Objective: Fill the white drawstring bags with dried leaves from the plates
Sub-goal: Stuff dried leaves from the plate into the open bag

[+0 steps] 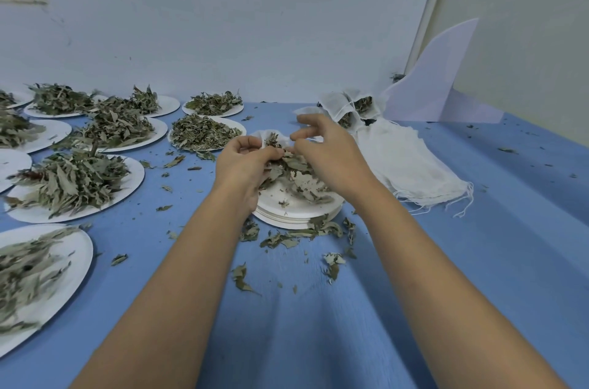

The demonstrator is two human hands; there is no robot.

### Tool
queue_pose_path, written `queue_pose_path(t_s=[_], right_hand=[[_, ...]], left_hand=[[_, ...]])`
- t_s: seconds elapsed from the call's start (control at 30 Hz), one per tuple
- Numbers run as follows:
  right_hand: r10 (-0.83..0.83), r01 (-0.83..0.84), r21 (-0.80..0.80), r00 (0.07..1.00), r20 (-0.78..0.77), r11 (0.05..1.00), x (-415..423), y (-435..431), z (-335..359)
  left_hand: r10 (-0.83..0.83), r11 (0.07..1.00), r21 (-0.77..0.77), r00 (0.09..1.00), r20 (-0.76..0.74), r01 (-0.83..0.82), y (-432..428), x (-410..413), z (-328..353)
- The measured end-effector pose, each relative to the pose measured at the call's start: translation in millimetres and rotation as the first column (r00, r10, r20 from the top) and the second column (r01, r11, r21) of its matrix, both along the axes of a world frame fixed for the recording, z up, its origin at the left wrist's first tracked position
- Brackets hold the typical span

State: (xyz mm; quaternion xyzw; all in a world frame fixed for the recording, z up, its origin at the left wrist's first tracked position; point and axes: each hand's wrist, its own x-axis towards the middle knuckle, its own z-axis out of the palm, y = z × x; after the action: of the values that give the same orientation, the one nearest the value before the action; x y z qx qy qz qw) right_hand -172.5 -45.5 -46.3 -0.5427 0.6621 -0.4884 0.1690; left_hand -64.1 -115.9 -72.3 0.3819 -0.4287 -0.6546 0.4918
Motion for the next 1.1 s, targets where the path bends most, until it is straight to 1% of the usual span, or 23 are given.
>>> queue_pose_path(t_s=[0.1,0.17,0.23,0.33,0.4,0.5,0.57,0.67,0.8,0.9,1.0,1.1], right_hand=[[-0.059,0.066,-0.047,0.991,0.122,0.997,-5.4,-1.5,-3.1],[-0.099,0.106,-0.057,0.987,0.123,0.993,-8.1,-2.9,-5.9],[-0.119,0.122,-0.061,0.992,0.043,0.991,-10.1,-3.9,-8.0],[-0.152,0.145,-0.065,0.980,-0.129,0.987,-9.9,-4.1,-9.4],[-0.194,0.183,-0.073,0.965,-0.179,0.980,-7.7,-3.9,-10.7],[-0.286,0.267,-0.116,0.937,-0.202,0.957,-4.6,-3.5,-11.5],[-0.312,0.287,-0.149,0.933,-0.178,0.946,-2.5,-3.8,-11.8],[-0.261,0.248,-0.177,0.964,-0.052,0.952,1.8,-4.0,-12.3],[-0.100,0.110,-0.108,0.990,0.095,0.988,7.7,-2.6,-11.4],[-0.045,0.051,-0.056,0.993,0.110,0.997,10.6,-2.9,-11.7],[-0.054,0.060,-0.052,0.993,0.100,0.997,13.6,-5.4,-14.1],[-0.118,0.129,-0.066,0.982,0.145,0.989,15.7,-8.8,-16.1]], left_hand=[[-0.003,1.000,-0.026,1.000,0.000,0.003,1.6,-0.7,-0.2],[-0.013,0.999,-0.041,1.000,0.013,0.013,2.7,-0.5,-0.4],[-0.058,0.996,-0.066,0.998,0.024,0.059,4.2,1.2,0.4],[-0.124,0.982,-0.135,0.989,0.082,0.134,9.5,3.0,3.9],[-0.126,0.974,-0.171,0.983,0.133,0.147,12.1,2.1,5.2],[-0.089,0.971,-0.201,0.979,0.184,0.126,14.8,-0.8,6.2],[-0.020,0.976,-0.208,0.983,0.183,0.058,14.1,-2.6,5.9],[0.100,0.979,-0.195,0.979,0.179,-0.064,9.6,-4.7,4.0],[0.242,0.962,-0.176,0.953,0.182,-0.211,3.1,-2.8,1.2],[0.324,0.939,-0.181,0.926,0.192,-0.291,3.1,-1.2,-0.6],[0.389,0.906,-0.275,0.887,0.247,-0.321,5.4,-1.8,-1.1],[0.356,0.912,-0.309,0.895,0.269,-0.269,10.9,-4.4,1.7]])
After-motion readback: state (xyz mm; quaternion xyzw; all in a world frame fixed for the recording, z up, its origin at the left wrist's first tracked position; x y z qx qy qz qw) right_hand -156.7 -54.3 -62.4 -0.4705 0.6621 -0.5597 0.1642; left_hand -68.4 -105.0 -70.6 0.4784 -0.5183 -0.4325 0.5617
